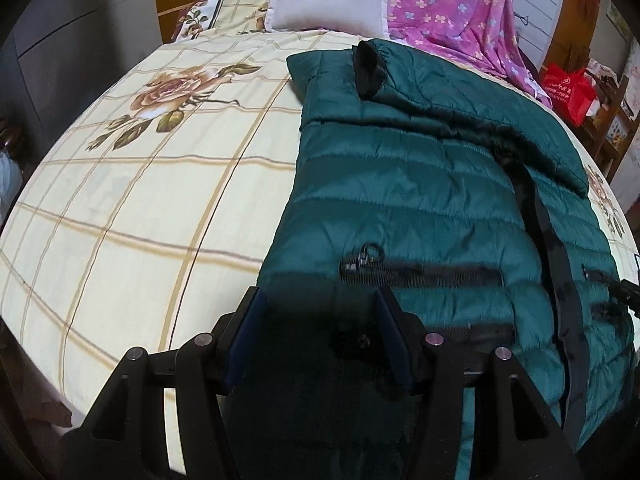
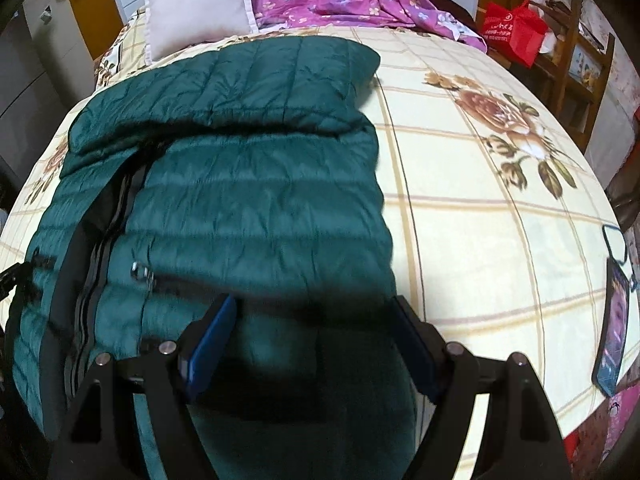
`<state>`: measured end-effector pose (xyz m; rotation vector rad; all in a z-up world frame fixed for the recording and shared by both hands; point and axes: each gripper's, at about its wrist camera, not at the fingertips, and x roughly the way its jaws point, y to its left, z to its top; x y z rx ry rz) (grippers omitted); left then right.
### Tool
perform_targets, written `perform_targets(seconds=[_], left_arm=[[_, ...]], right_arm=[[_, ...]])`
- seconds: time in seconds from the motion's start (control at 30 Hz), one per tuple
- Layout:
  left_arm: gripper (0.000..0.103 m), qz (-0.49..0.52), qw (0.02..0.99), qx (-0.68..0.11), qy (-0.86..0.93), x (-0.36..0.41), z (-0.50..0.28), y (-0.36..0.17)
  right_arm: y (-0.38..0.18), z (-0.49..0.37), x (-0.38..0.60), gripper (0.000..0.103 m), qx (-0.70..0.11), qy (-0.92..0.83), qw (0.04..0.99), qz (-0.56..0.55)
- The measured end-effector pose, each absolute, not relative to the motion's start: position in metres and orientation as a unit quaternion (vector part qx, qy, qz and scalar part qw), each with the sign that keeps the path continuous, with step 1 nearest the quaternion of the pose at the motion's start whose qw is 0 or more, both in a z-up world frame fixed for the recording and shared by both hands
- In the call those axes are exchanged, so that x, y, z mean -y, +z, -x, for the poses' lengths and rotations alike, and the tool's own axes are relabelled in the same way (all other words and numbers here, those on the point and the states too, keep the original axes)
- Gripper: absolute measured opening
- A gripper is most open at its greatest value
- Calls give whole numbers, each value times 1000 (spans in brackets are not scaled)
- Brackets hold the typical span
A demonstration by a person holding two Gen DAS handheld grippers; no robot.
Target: Fold large clothes
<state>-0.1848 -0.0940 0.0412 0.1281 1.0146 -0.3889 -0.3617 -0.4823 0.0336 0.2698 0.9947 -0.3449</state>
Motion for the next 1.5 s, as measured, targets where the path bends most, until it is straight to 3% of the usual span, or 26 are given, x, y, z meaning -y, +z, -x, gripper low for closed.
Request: perform_targets(seconds=[1.17, 1.33, 1.5], left_arm=[[39, 30, 810, -539, -228, 21, 237, 26], [39, 95, 784, -568, -232, 7, 219, 24], [39, 53, 795, -559, -230, 19, 229, 26]], right_arm=[[14, 451, 473, 85, -516, -56, 831, -198], [13, 451, 466, 88, -512, -41, 836, -190], [15, 452, 466, 88, -497, -15, 843, -207]])
